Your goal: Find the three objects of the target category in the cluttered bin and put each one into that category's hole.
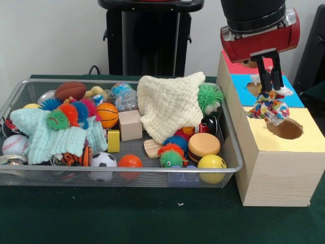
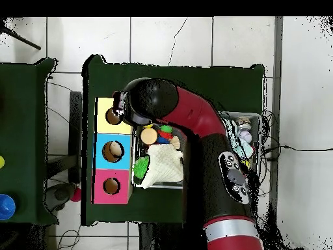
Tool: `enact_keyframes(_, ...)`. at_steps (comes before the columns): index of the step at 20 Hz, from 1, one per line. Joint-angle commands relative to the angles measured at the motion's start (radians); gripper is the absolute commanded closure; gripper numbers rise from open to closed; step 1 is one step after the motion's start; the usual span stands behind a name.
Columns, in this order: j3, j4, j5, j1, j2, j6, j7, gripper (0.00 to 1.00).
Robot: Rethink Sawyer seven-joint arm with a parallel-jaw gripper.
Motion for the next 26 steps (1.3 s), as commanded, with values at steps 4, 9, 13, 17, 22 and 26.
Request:
enact_keyframes(4, -0.001, 0.143, 0.042, 0.027, 0.044, 0.010, 0.240, 1.00)
enact_keyframes(9, -0.013, 0.117, 0.036, 0.050, 0.067, -0.011, 0.261, 1.00)
enact_keyframes(13, -0.028, 0.109, 0.041, 0.072, 0.072, -0.027, 0.282, 1.00)
enact_keyframes(17, -0.030, 0.107, 0.054, 0.085, 0.077, -0.048, 0.286, 1.00)
enact_keyframes(22, -0.030, 0.096, 0.061, 0.090, 0.090, -0.075, 0.271, 1.00)
enact_keyframes(26, -0.042, 0.076, 0.060, 0.094, 0.098, -0.085, 0.267, 1.00)
